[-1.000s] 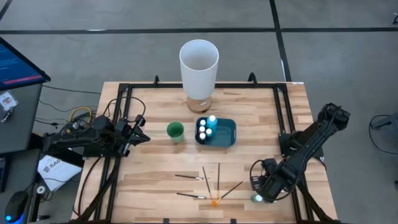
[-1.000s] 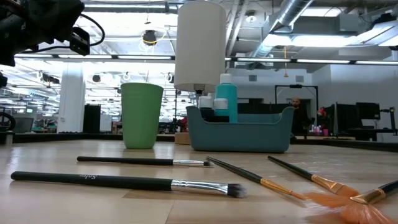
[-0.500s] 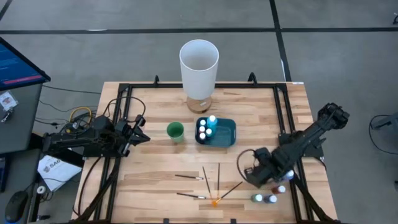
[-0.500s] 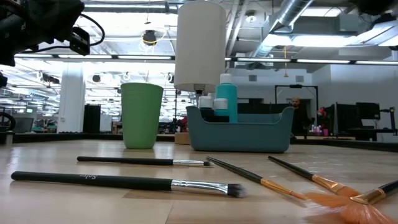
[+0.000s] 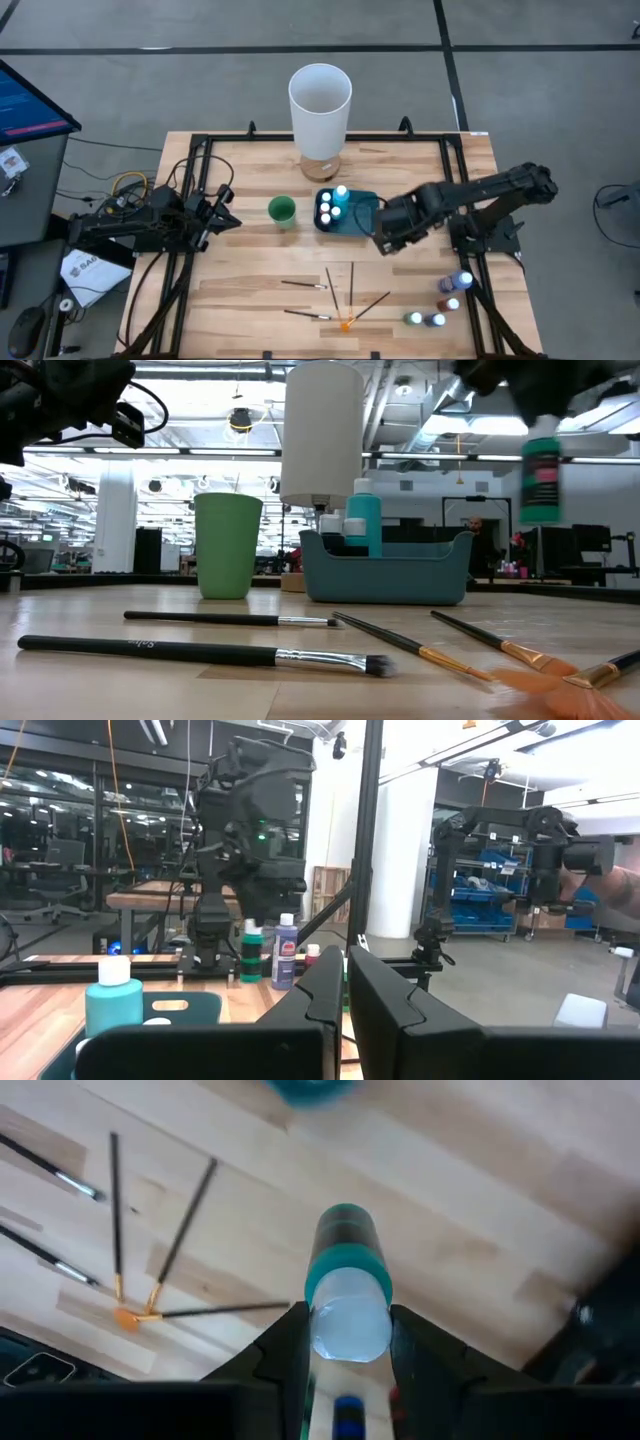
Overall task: Pick & Place Paint Supplies
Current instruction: Put the small light green paint bottle into the green bin
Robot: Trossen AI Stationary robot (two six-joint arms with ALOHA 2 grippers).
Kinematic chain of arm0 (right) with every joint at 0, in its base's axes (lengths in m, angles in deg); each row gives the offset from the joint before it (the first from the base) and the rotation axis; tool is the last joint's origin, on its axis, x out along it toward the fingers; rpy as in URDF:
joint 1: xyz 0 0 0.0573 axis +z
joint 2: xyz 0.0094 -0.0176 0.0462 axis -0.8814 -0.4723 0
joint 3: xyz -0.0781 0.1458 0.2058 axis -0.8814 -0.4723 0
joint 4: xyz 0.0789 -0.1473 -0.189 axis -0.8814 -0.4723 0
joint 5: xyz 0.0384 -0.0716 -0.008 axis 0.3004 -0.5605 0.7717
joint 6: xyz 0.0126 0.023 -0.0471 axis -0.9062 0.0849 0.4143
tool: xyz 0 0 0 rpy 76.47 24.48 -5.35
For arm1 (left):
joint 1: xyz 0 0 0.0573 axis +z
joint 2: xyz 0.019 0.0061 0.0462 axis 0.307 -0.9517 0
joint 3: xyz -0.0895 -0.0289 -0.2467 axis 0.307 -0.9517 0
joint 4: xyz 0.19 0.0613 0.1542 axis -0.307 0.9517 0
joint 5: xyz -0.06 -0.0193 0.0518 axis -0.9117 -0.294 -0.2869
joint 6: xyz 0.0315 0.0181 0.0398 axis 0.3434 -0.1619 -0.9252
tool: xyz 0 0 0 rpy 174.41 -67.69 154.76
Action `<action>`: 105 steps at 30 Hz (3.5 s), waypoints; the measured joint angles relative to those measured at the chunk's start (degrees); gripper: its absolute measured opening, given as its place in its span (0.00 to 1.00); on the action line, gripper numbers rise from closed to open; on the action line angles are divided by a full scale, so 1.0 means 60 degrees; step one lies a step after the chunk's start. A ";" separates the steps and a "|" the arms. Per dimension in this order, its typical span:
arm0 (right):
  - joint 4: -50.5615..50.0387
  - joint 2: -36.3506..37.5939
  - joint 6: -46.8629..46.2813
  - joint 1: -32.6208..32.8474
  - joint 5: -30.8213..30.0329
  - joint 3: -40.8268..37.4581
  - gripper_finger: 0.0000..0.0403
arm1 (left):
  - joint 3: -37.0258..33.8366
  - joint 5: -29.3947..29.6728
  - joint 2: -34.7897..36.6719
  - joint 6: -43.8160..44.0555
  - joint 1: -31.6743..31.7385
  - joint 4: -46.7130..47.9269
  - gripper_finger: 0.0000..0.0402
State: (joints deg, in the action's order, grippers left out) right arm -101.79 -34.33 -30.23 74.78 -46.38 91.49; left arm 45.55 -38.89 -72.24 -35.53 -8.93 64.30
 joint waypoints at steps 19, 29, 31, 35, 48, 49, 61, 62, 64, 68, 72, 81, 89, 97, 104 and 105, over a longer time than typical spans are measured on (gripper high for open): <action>0.2542 -0.0060 0.3069 -0.2221 0.0003 0.0015 0.29 | 0.0000 0.0000 0.0000 0.0000 0.0004 -0.0015 0.02; 0.2439 -0.1695 0.4176 -0.2633 -0.0002 0.0874 0.29 | 0.0000 -0.0004 -0.0052 0.0002 0.0002 -0.0021 0.02; 0.2212 -0.2101 0.4362 -0.2629 -0.0028 0.1358 0.29 | 0.0001 0.0000 -0.0130 0.0000 0.0001 -0.0095 0.02; 0.1723 -0.2895 0.4599 -0.2593 -0.0175 0.2248 0.29 | 0.0000 0.0000 -0.0199 0.0001 0.0001 -0.0153 0.02; 0.1306 -0.4259 0.4824 -0.2433 -0.0361 0.3208 0.29 | 0.0000 0.0000 -0.0532 0.0000 0.0004 -0.0240 0.02; 0.1214 -0.4299 0.4890 -0.2440 -0.0381 0.3203 0.29 | 0.0003 -0.0001 -0.0602 0.0000 0.0001 -0.0316 0.02; 0.1794 -0.4386 0.5048 -0.2432 -0.0478 0.3229 0.29 | 0.0002 0.0000 -0.0861 0.0002 0.0002 -0.0461 0.02; 0.1788 -0.4386 0.5051 -0.2432 -0.0488 0.3229 0.29 | 0.0000 0.0003 -0.0890 0.0002 0.0001 -0.0448 0.02; 0.1901 -0.4461 0.5055 -0.2432 -0.0492 0.3230 0.29 | 0.0001 -0.0001 -0.0893 0.0000 0.0000 -0.0420 0.02; 0.2030 -0.4740 0.5211 -0.2429 -0.0498 0.3209 0.29 | 0.0000 0.0000 -0.0890 0.0001 0.0000 -0.0442 0.02; 0.2085 -0.4884 0.5303 -0.2447 -0.0500 0.3203 0.29 | 0.0000 0.0000 -0.0918 0.0004 0.0000 -0.0448 0.02; 0.2254 -0.4860 0.5300 -0.2446 -0.0495 0.3222 0.30 | 0.0003 0.0000 -0.1009 0.0002 0.0003 -0.0480 0.02; 0.2414 -0.4860 0.5299 -0.2447 -0.0499 0.3222 0.31 | 0.0000 0.0000 -0.1009 0.0001 0.0001 -0.0510 0.02; 0.2579 -0.4856 0.5295 -0.2444 -0.0575 0.3048 0.31 | 0.0003 0.0000 -0.1009 0.0004 0.0003 -0.0514 0.02; 0.2933 -0.4849 0.5286 -0.2443 -0.0601 0.2792 0.32 | 0.0000 0.0000 -0.1009 0.0004 0.0001 -0.0528 0.02; 0.2949 -0.4849 0.5288 -0.2443 -0.0601 0.2788 0.32 | 0.0000 0.0000 -0.1009 0.0004 0.0002 -0.0530 0.02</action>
State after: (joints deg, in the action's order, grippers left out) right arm -84.10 -63.42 1.50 60.12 -49.99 108.21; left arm 45.55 -38.89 -78.29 -35.50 -8.91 61.12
